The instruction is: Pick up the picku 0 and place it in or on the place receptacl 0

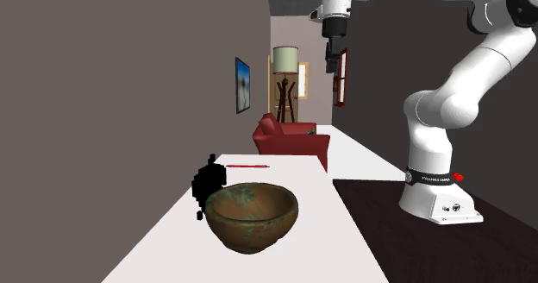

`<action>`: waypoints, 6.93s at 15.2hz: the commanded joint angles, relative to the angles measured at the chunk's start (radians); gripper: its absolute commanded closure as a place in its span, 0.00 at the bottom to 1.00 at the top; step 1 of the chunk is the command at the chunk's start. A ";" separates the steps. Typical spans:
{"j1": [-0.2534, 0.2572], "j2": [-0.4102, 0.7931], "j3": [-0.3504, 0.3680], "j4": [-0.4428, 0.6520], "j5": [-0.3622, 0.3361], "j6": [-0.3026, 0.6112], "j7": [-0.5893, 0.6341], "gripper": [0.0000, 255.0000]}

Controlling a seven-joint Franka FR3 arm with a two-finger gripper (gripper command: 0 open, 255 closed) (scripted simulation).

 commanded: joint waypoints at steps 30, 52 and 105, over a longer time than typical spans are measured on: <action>0.241 0.965 -0.042 0.457 0.106 0.498 -0.836 0.00; 0.295 1.320 0.058 0.701 0.100 0.599 -1.062 0.00; 0.372 1.077 0.093 0.784 0.088 0.275 -0.943 1.00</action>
